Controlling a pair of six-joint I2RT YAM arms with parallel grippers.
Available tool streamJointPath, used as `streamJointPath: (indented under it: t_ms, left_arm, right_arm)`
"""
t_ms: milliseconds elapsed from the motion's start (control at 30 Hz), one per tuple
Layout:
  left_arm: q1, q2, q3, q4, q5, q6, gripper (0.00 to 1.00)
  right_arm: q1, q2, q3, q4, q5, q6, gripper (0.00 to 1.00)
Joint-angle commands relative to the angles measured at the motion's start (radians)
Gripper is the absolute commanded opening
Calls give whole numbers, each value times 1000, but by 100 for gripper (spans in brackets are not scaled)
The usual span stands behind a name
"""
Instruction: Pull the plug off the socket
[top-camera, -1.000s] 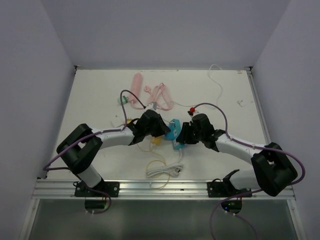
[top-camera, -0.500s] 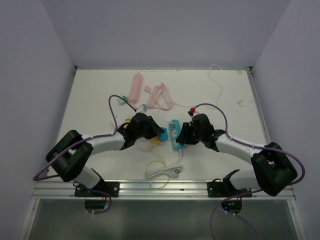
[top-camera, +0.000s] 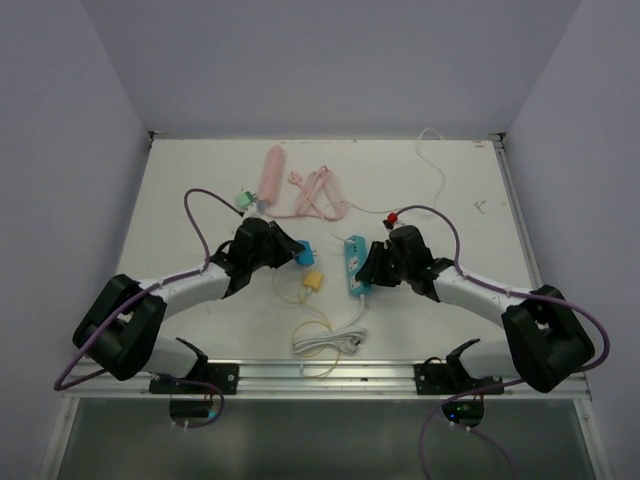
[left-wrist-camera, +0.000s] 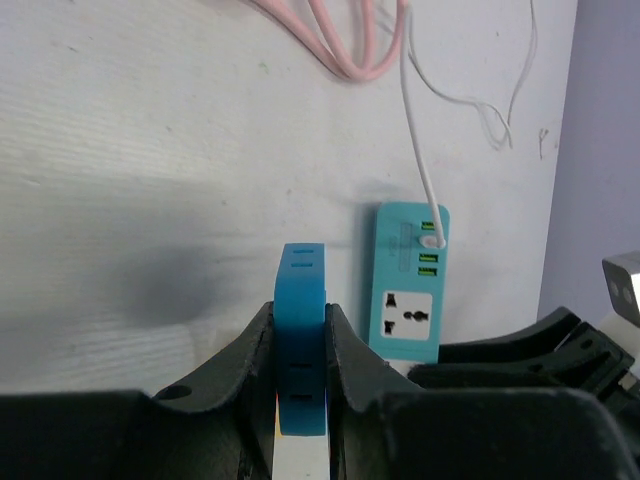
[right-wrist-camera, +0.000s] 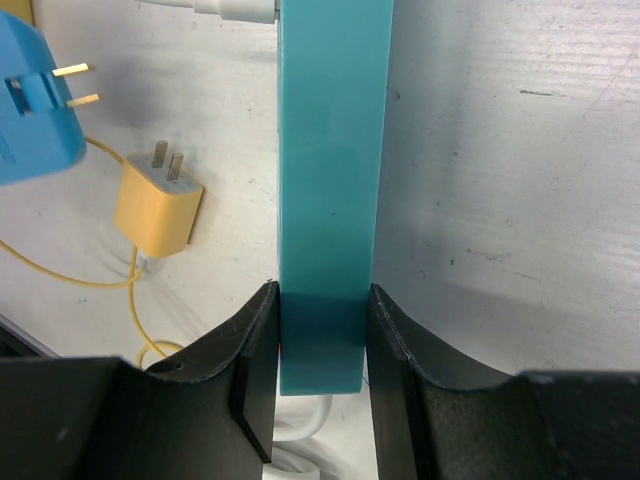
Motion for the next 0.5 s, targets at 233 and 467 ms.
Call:
streamJointPath:
  t_ms: [233, 467]
  left_arm:
    - [182, 182, 134, 42, 108, 133, 14]
    - [228, 273, 180, 59, 164, 151, 48]
  right_arm:
    - [-16, 10, -49, -95, 60, -56, 0]
    - [-16, 8, -47, -89, 42, -70, 0]
